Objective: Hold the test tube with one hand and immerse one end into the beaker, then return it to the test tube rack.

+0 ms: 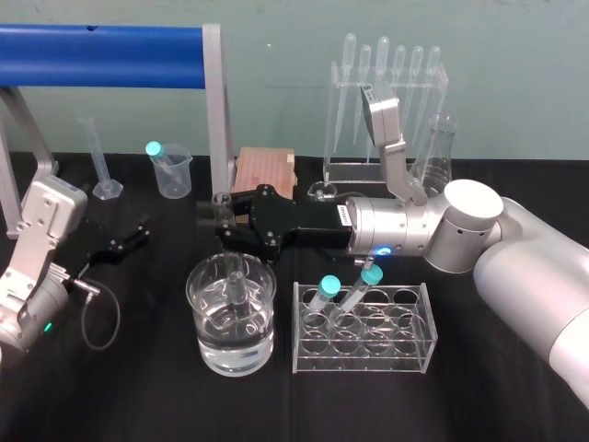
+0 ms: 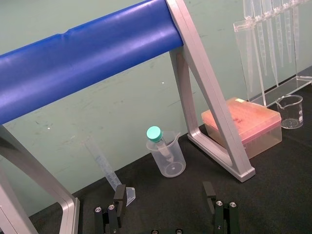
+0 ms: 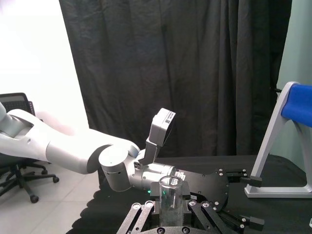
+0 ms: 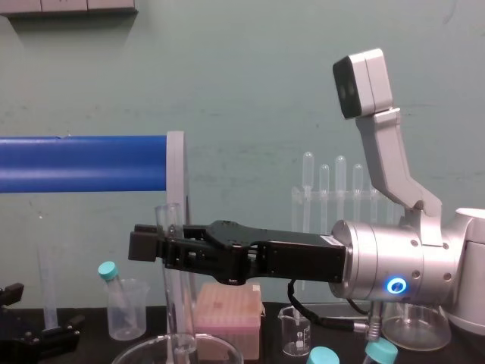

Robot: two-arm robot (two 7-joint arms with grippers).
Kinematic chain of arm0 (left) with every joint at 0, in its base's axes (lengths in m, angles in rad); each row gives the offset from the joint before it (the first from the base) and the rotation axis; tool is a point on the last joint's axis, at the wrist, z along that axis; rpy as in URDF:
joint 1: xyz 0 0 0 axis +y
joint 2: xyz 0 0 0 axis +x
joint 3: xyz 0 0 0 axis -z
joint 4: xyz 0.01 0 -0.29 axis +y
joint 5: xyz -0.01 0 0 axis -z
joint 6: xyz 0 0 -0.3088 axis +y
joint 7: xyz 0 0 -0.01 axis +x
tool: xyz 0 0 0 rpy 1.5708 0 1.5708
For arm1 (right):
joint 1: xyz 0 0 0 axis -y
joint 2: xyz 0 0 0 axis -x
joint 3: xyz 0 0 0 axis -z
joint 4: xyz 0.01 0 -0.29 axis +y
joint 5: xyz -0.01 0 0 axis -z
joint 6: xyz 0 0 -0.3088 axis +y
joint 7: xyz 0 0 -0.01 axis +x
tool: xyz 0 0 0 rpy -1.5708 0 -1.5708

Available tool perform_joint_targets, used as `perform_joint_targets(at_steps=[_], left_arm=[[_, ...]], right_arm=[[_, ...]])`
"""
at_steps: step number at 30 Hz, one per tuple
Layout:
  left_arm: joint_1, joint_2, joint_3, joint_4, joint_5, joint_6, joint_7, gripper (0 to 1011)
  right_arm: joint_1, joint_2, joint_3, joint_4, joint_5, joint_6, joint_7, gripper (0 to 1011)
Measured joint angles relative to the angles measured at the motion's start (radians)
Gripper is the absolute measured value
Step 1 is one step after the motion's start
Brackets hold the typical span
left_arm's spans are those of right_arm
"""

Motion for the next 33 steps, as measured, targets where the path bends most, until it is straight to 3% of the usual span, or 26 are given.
perform_joint_targets(at_steps=[33], left_arm=[[0.0, 0.0, 0.0, 0.0, 0.0, 0.0, 0.0, 1000]], right_arm=[[0.0, 0.0, 0.0, 0.0, 0.0, 0.0, 0.0, 242]])
